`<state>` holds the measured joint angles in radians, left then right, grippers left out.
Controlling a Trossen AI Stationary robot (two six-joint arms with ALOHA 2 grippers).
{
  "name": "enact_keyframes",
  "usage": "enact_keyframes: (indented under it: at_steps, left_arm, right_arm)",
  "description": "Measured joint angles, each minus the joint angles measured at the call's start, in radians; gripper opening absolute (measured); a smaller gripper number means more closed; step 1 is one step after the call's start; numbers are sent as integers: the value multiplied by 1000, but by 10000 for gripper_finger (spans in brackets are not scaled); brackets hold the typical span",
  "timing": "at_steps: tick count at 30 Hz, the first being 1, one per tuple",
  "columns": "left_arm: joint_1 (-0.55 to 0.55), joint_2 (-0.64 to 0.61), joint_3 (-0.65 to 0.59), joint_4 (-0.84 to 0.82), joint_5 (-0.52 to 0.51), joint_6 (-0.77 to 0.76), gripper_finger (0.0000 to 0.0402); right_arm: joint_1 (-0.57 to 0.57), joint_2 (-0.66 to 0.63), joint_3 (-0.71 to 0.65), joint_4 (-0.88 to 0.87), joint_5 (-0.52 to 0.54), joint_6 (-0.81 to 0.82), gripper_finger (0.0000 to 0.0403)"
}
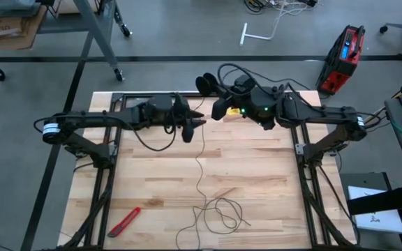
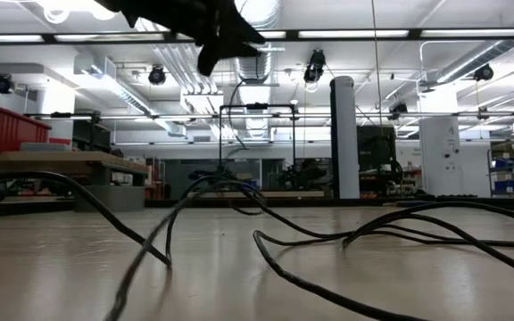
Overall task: Coil cords
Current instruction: Coil the black wire on the black spool
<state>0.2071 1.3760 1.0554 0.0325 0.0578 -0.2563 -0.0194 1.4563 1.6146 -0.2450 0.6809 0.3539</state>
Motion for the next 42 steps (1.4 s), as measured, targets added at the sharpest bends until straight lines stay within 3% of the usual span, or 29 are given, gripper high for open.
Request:
enact_keyframes:
  at_steps: [2,3,13,17,25,32,42]
  left_arm:
    - [-11,1,0,33,65,-7,35]
    - [-13,1,0,55,97,-19,18]
    - [-17,-20,15,142,227,-201,1]
    - [-17,-23,64,115,293,-276,1]
    - [0,-5,282,-206,310,-241,0]
    - [22,101,464,-522,328,-165,0]
    - [81,129,637,-685,357,-57,0]
  right_arm:
    - [-1,-6,0,-2,5,-10,0]
    - [-1,-7,0,-4,18,-15,0]
    - [-1,-6,0,-50,147,-171,0]
    - [-1,6,0,-112,130,-198,0]
    - [-1,35,0,-265,1,-97,0]
    - [7,52,0,-255,-77,-77,0]
    - [61,44,0,-307,-109,-55,0]
